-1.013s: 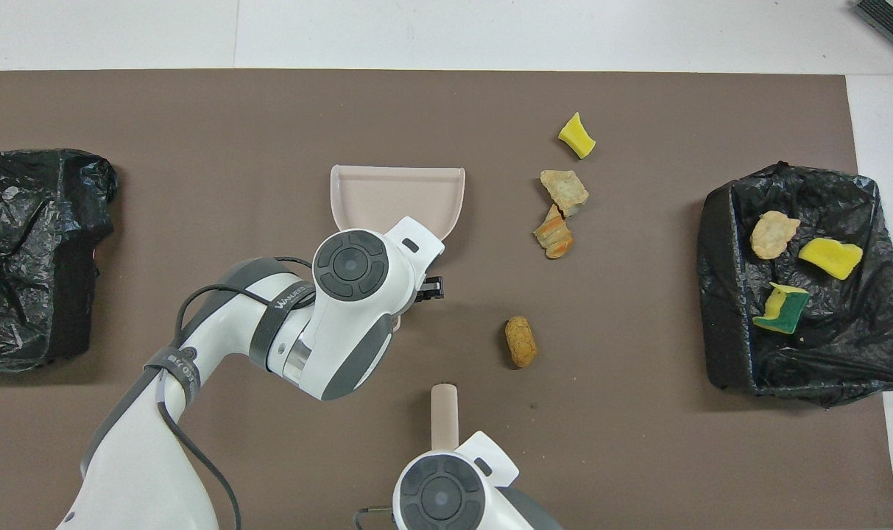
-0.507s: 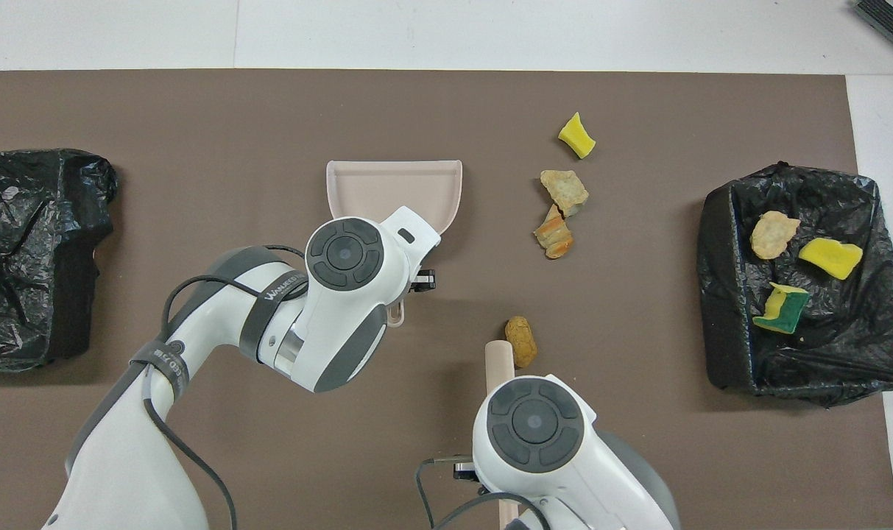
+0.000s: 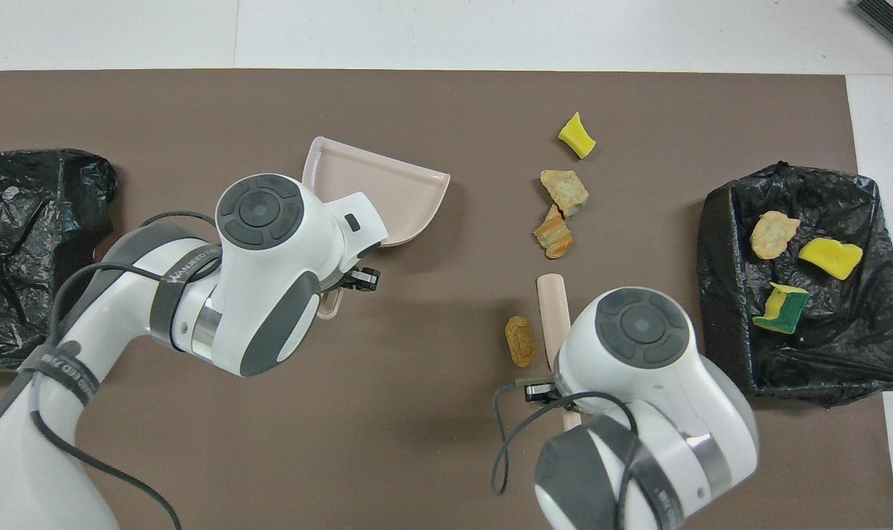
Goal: Sweep and dump trash in bin
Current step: 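Tilt the dustpan with the left gripper while the right gripper lifts the brush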
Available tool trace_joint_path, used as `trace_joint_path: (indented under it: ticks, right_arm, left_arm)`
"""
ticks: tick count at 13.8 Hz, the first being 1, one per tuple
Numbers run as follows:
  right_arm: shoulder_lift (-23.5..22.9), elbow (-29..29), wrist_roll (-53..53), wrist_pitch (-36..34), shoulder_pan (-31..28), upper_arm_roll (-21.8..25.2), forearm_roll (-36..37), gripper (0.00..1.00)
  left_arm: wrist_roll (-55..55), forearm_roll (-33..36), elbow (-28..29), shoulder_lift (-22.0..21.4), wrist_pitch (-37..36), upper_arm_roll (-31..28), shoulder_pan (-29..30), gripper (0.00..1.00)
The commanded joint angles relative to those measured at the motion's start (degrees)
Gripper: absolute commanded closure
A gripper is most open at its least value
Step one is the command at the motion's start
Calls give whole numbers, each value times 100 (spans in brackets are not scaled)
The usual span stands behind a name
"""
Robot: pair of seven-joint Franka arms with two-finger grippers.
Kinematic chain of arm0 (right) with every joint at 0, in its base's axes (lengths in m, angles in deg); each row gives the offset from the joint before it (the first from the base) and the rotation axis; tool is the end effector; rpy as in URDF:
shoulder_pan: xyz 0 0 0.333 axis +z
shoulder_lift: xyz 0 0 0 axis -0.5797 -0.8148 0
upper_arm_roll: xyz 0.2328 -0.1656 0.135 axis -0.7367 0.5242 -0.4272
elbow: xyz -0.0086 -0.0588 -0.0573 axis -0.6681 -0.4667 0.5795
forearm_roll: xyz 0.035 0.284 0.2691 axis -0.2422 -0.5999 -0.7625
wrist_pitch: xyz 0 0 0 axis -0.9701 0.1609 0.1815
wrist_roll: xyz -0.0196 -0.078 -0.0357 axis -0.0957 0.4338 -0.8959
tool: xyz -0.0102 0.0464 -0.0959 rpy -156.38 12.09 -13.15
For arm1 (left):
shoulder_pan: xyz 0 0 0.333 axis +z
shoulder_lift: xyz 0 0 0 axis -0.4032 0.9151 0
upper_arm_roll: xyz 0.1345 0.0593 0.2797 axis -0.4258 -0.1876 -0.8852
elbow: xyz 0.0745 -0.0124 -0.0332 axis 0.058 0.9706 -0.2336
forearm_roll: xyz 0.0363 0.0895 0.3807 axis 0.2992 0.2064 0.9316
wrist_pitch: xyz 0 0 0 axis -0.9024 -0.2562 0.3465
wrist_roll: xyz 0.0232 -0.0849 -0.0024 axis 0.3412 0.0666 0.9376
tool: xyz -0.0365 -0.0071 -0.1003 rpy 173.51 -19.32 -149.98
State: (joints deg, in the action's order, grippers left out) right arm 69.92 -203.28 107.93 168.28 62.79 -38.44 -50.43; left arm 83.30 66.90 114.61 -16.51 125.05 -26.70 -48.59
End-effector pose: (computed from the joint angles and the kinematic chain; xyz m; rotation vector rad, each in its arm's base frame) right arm 0.4374 0.2175 0.4158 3.0647 0.0759 -0.3831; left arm 0.5340 -0.2857 0.4105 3.0740 -0.5762 -0.0449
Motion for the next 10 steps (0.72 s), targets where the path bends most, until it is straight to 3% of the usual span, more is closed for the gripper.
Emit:
trace_joint_path:
  ticks: [1,3,5,8,10]
  right_arm:
    - [-336,230,-951,402,-747,-63,374,100]
    - [-756,651,-1330,536,-1283,-63,637,100]
    - [-1170,1143,-1438,623,-1435,-63,954,100]
    - [-1855,2091,-1525,633,-1628,-72,1368,100]
    - [-2234,2401,-1954,694,-1768,-63,1456,100]
  left_arm:
    - [-1102,90,69,-365,-485,34,326,100]
    - [-1613,90,104,-576,-890,33,485,100]
    - [-2297,108,165,-734,-1294,33,581,100]
    - [-3581,134,236,-761,-1305,33,775,100]
    - [-3637,187,323,-805,-1305,33,802,100]
